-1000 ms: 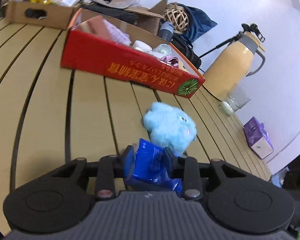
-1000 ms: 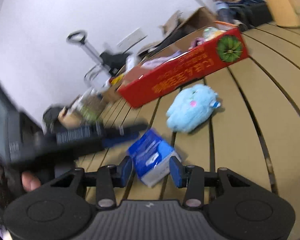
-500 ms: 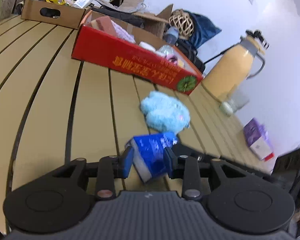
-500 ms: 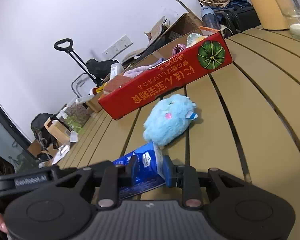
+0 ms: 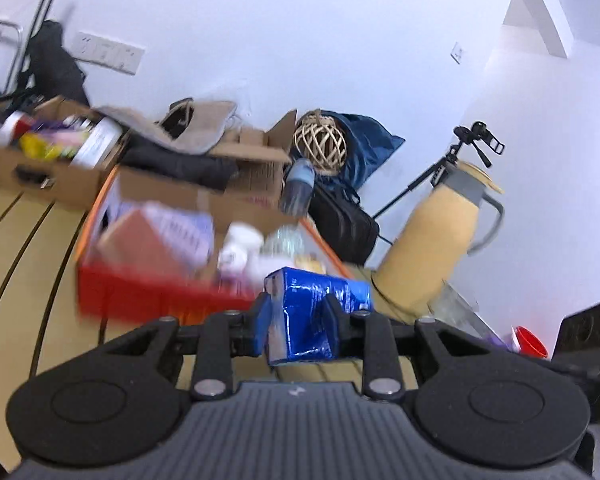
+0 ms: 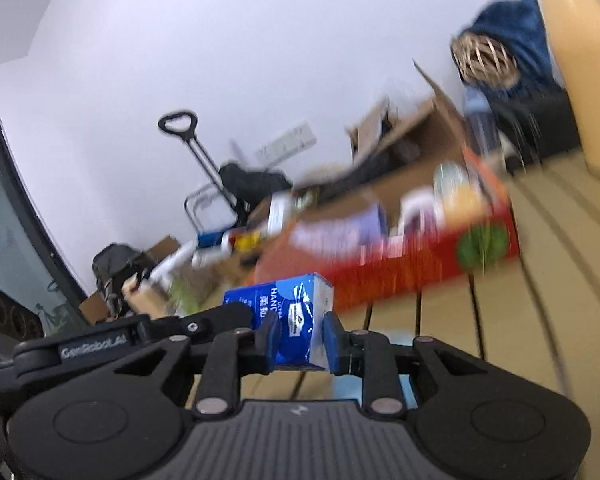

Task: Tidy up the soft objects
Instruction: 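Lift the blue tissue pack into the box and open both grippers, then move both grippers back toward the light-blue plush toy, then grasp the light-blue plush toy with both grippers and lift it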

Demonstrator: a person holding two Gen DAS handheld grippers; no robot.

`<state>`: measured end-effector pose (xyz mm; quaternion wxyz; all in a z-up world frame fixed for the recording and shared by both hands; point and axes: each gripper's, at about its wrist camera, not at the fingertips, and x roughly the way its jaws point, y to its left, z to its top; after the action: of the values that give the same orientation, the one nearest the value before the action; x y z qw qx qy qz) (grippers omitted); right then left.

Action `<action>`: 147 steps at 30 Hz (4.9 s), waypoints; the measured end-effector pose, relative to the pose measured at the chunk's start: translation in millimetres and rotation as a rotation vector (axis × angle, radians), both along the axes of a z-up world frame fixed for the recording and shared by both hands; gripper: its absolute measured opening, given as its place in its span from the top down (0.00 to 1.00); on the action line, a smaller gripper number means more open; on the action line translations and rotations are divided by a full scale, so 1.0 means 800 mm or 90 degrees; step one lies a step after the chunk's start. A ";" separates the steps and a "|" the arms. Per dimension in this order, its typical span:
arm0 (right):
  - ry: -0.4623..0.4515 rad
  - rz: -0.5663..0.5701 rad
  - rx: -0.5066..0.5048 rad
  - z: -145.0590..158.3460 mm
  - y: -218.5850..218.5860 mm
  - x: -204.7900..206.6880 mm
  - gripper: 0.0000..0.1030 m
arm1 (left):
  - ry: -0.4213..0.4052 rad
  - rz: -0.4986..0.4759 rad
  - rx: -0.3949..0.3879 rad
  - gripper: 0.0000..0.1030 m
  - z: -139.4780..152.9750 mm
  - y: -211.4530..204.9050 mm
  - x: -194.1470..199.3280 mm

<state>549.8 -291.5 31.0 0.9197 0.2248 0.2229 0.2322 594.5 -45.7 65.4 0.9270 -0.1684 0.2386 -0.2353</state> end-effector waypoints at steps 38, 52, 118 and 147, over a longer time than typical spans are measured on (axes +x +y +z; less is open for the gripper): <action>-0.068 0.051 -0.216 0.058 -0.004 -0.041 0.58 | -0.120 0.129 0.217 0.11 0.043 0.040 -0.133; -0.084 -0.013 -0.214 0.034 -0.017 -0.245 0.47 | -0.096 0.189 0.219 0.01 0.017 0.053 -0.300; 0.112 -0.016 0.024 -0.110 -0.007 -0.022 0.70 | 0.114 -0.061 0.000 0.86 -0.110 -0.015 -0.052; 0.132 -0.041 0.031 -0.107 -0.017 -0.105 0.88 | 0.136 -0.043 0.001 0.50 -0.130 -0.015 -0.117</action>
<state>466.1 -305.5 -54.2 0.8930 0.2768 0.3038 0.1832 501.0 -57.3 -38.4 0.8879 -0.1839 0.3416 -0.2474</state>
